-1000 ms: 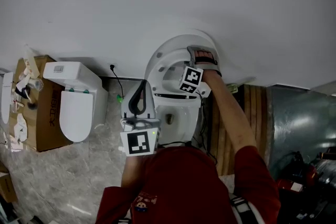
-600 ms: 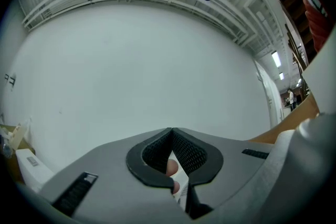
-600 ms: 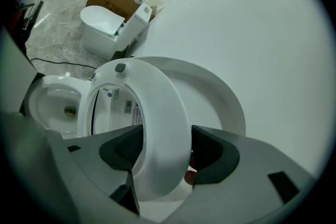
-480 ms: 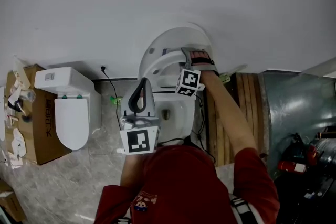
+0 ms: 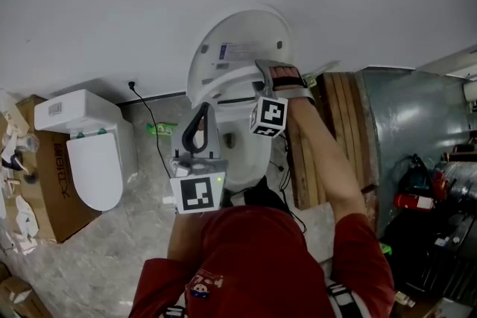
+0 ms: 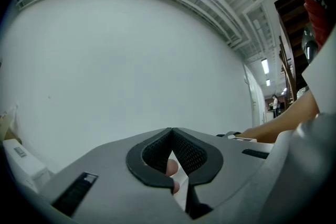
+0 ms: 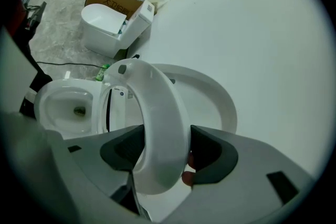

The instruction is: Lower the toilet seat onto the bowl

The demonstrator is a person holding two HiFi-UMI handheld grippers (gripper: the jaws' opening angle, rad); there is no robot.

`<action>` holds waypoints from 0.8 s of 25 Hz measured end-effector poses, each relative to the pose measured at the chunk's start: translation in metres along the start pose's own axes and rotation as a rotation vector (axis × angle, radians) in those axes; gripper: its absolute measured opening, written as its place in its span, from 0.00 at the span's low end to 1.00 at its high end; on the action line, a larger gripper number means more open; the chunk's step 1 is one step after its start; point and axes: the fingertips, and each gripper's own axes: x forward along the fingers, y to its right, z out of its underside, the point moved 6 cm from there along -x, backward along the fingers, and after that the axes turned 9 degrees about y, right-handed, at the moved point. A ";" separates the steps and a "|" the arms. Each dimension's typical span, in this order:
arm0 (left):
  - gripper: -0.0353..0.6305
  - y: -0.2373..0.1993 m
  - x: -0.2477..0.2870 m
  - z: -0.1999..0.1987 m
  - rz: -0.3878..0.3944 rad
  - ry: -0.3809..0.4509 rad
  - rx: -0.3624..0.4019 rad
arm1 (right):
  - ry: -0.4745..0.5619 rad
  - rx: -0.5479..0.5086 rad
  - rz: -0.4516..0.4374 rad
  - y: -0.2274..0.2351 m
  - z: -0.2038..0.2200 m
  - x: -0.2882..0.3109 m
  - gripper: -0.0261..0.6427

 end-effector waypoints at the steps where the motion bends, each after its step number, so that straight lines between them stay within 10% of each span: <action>1: 0.07 0.001 -0.002 0.001 0.003 -0.001 -0.008 | 0.000 0.001 -0.001 -0.004 -0.001 -0.005 0.42; 20: 0.07 0.083 -0.064 -0.005 0.006 -0.044 0.080 | 0.032 -0.039 0.014 -0.081 -0.011 -0.070 0.42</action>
